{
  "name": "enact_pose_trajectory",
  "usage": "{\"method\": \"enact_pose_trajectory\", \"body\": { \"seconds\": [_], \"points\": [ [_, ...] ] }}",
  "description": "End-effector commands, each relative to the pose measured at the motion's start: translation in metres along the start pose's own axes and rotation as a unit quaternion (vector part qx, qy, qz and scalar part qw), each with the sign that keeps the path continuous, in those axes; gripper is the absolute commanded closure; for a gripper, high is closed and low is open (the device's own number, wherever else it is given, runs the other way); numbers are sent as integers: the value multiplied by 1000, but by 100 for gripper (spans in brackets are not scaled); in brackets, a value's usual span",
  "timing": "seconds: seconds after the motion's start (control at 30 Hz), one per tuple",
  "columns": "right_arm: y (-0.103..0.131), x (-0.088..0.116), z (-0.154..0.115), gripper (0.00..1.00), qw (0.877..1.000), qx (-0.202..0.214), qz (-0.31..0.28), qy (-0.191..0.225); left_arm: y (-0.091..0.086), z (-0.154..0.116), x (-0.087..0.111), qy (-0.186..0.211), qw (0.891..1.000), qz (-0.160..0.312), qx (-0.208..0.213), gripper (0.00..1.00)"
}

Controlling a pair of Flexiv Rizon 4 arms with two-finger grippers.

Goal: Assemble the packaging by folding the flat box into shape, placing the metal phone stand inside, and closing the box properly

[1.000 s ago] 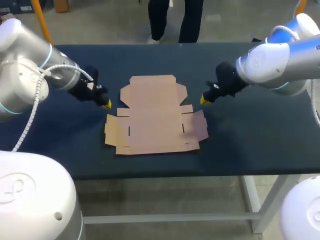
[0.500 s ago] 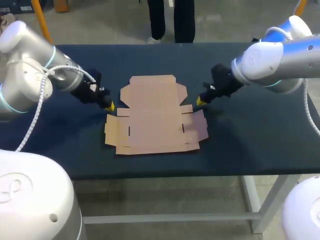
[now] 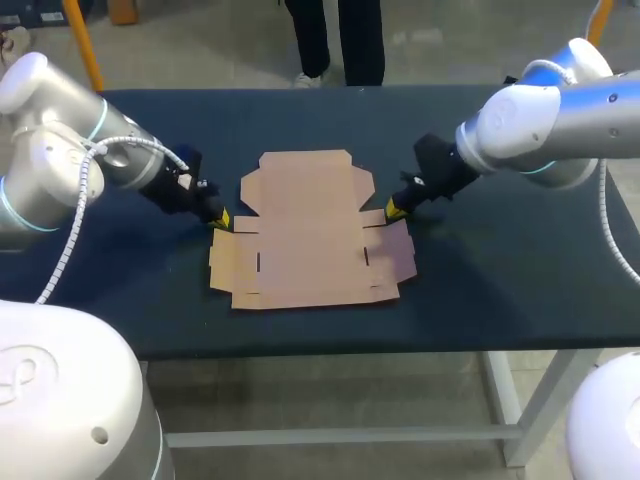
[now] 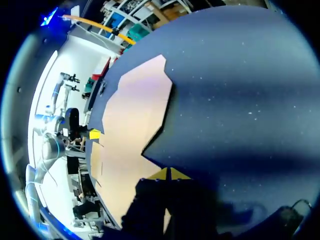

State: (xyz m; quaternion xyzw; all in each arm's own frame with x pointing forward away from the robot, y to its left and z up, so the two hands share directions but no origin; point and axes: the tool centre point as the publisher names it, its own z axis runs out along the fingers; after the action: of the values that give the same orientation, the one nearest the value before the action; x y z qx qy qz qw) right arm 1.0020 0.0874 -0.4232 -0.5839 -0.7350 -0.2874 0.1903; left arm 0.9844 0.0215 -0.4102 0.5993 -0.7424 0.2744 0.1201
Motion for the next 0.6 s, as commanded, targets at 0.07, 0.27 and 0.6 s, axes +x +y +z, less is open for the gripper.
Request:
{"method": "enact_pose_trajectory", "body": {
  "seconds": [0.07,0.27,0.6],
  "points": [
    [1,-4,4,100,1000,1,-5,12,-1,3,-1,4,1000,1,-3,100],
    [-1,-4,7,100,1000,-5,-4,23,1,6,-2,10,1000,-1,-6,100],
    [-1,1,11,100,999,-17,-13,38,4,8,-5,34,999,-6,-4,100]
  ]
}}
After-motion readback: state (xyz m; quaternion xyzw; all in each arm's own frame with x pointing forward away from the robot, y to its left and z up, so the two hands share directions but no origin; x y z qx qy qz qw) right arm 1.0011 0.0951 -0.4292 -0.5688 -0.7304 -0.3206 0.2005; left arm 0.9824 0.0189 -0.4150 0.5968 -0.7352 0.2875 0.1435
